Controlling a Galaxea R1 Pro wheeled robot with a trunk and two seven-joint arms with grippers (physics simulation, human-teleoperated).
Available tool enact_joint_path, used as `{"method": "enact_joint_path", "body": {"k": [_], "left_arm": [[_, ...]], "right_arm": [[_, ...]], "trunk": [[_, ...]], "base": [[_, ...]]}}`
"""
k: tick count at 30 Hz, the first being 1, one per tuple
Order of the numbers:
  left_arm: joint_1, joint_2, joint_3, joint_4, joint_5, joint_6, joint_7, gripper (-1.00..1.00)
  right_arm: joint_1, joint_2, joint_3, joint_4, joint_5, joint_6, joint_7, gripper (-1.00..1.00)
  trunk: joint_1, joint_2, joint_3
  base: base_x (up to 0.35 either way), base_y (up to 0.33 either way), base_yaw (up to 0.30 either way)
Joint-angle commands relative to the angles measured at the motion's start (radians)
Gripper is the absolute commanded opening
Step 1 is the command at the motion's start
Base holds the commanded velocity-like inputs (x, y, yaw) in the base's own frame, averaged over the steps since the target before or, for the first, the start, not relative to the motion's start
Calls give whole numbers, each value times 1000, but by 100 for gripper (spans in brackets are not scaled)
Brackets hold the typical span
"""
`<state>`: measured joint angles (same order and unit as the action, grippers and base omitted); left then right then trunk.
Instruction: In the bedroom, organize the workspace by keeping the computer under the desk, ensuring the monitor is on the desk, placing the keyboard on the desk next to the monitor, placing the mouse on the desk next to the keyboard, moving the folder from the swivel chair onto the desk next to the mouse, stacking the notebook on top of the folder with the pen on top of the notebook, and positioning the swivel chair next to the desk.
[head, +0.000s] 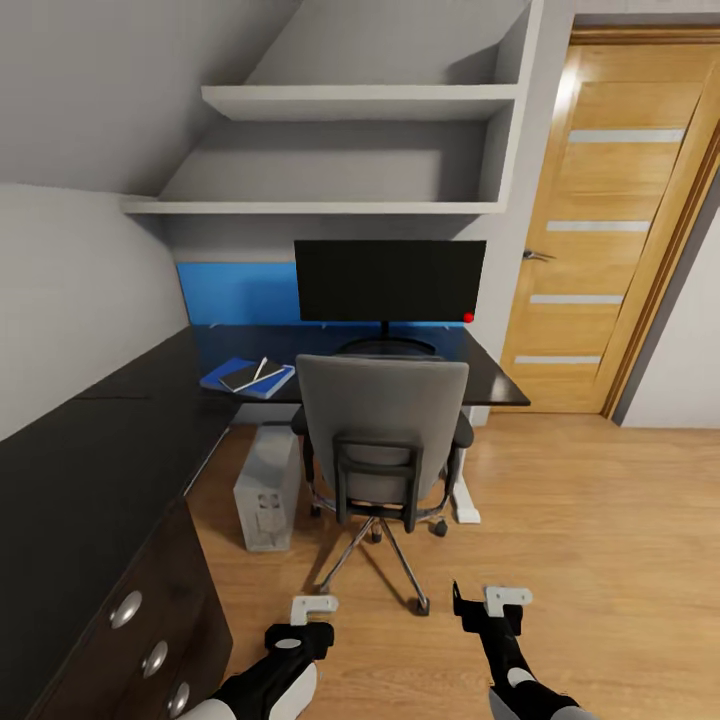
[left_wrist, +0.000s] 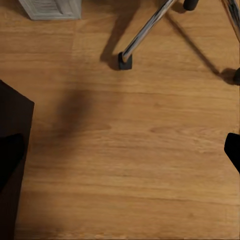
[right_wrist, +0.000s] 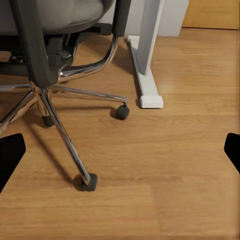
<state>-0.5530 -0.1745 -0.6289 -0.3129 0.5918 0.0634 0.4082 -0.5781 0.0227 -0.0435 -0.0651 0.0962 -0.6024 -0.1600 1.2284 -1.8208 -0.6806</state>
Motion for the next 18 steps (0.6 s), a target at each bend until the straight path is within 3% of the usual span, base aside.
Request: {"method": "enact_joint_path", "body": {"k": [1,5,8,14,17,18], "left_arm": [[-1,0,-5,25,0,4,7,100],[-1,0,-5,120,1,1,3,100],[-1,0,-4,199,4,-19,1,100],[10,2,-1,268,9,-113,1,100],[55,5,1,283,10,-180,2,100],[98,7,1,287,10,-223,3,100]], "right_arm": [[1,-1,-4,14,11,-22,-7,100],[18,-2,-4,56,11,-92,-11,100],[65,-2,-4,73,11,-140,-17,100],[150,-2,-4,82,11,-207,-20,100],[185,-1,-4,84,12,-261,-20,100],[212,-1,-4,84,12,-301,-21,100]], "trunk": [[-4,7,2],[-19,35,15],[-31,56,24],[-54,98,43],[-65,119,52],[-69,126,56]], "base": [[0,0,0],[0,0,0],[0,0,0],[0,0,0],[0,0,0],[0,0,0]]}}
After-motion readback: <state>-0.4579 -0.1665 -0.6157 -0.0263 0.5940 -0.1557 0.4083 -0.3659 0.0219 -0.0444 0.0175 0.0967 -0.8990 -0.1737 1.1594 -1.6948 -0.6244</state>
